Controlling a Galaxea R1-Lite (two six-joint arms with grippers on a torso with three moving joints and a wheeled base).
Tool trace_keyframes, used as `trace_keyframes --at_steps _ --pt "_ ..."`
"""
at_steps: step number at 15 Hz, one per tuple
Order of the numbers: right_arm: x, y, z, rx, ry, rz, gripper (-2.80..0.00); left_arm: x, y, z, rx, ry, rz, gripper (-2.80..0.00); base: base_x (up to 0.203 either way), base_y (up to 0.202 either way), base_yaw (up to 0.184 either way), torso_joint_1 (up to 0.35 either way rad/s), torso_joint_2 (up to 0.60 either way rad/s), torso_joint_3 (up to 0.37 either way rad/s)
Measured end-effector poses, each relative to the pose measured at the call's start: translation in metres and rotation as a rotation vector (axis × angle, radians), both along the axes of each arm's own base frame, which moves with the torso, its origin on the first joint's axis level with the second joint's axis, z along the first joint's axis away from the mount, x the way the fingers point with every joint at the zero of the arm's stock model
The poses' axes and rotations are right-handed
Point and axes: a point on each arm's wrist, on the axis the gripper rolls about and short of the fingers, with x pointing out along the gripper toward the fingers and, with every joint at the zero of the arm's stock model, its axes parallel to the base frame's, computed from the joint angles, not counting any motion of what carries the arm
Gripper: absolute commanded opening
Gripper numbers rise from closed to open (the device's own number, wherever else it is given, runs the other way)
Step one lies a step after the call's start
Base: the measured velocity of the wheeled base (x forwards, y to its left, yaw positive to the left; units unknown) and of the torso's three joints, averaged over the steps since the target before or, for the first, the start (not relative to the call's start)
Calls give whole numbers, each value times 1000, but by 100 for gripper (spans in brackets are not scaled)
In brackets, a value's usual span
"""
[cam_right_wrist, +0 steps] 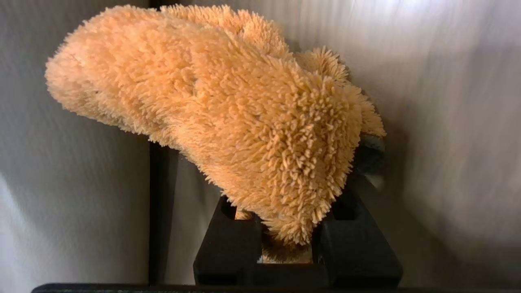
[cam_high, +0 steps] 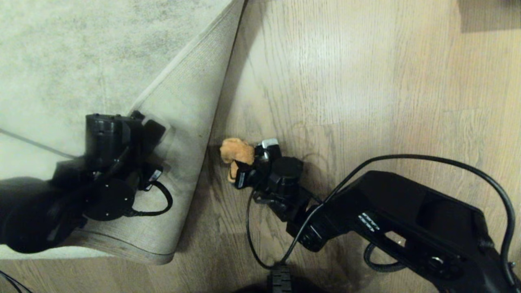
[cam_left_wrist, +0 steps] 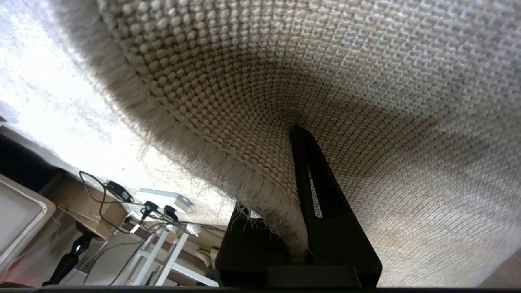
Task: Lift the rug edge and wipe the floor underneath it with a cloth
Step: Wipe the floor under the carpet with a rag
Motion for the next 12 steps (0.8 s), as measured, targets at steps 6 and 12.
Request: trace_keyframes --at_steps 6,12 --pt "24 -26 48 89 -103 -84 -280 -1 0 -1 2 5 -2 -280 0 0 0 0 0 0" --pt "37 -50 73 97 -114 -144 -280 0 0 0 3 4 -2 -280 0 0 0 0 0 0"
